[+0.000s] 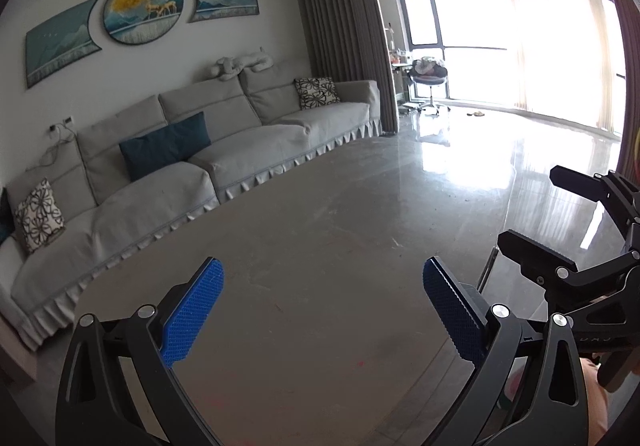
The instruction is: Collect trash
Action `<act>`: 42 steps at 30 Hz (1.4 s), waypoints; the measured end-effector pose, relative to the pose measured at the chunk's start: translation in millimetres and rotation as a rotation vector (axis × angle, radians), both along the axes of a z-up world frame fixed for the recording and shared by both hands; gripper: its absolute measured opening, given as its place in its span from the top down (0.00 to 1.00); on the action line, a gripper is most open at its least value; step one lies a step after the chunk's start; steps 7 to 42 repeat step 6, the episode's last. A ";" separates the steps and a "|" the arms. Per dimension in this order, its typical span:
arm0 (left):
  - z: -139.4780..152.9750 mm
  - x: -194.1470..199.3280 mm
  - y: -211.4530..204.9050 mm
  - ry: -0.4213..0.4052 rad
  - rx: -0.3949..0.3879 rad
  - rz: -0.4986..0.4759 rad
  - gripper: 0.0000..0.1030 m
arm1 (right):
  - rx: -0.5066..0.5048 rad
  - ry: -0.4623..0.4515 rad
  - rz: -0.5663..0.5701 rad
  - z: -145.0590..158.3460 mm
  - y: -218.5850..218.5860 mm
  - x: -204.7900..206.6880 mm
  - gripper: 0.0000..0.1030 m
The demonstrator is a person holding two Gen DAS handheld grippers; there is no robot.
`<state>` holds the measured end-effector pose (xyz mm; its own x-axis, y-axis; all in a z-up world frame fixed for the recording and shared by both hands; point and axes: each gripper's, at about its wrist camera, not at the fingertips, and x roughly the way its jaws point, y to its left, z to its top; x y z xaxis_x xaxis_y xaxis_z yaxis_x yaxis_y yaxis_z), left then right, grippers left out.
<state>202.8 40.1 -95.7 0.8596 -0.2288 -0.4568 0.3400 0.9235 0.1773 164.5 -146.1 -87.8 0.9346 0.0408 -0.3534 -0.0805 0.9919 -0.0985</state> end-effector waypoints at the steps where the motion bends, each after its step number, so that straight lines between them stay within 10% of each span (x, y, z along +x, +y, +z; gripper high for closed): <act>1: 0.7 -0.1 0.7 0.003 -0.004 -0.001 0.05 | -0.002 -0.002 -0.001 0.1 0.0 -0.4 0.05; 42: 2.2 -0.4 1.6 0.001 0.001 -0.009 0.05 | -0.002 -0.006 -0.002 -1.2 -0.2 -2.1 0.05</act>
